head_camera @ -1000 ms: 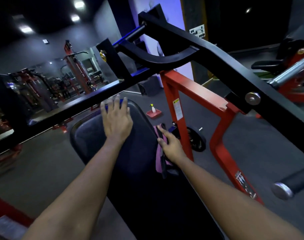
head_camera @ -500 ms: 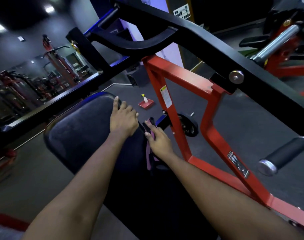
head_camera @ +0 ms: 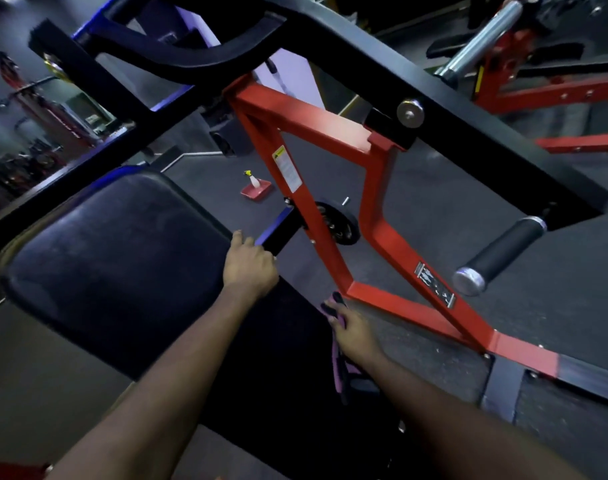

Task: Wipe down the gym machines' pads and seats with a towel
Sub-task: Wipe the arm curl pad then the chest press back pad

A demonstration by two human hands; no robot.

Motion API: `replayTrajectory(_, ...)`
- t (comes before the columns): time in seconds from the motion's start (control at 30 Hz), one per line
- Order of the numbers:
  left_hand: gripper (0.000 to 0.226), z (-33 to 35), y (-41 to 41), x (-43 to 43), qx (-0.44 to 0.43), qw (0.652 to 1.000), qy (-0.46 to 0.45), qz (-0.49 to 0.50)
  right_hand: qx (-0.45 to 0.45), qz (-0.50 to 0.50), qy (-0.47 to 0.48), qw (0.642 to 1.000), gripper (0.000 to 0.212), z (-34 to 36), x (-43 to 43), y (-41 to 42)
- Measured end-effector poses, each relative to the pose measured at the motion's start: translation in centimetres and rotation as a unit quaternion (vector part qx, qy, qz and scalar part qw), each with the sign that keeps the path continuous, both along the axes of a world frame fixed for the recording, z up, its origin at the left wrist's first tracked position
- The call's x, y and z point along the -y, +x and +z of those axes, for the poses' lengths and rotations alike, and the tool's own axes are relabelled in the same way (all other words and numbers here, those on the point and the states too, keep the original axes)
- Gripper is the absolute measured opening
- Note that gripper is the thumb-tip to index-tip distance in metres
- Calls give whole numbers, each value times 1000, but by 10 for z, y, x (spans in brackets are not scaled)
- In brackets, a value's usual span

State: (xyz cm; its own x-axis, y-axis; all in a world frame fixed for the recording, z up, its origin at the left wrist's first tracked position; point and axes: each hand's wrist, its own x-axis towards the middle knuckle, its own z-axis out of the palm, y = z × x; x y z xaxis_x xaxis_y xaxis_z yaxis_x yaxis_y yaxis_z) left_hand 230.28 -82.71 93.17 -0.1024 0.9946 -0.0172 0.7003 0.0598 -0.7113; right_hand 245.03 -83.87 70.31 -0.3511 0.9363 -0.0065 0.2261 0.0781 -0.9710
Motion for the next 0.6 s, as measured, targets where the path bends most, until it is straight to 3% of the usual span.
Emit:
replayTrajectory(0.13,42,-5,-2,-1,-17,1000,1,-11,-27,-17,89,996,51,67,-8,-37)
replayTrajectory(0.23,42,-6,-3,-1,-20,1000,5,-2,-21,-18,94,995,50,69,1,-49)
replayTrajectory(0.37,43,-27,10,-3,-3,1000,-8,3,-3,-31,49,998,40,23,10,-25)
replayTrajectory(0.6,42,-105,60,13,-26,988,-148,23,81,-61,-93,991,44,-93,41,40)
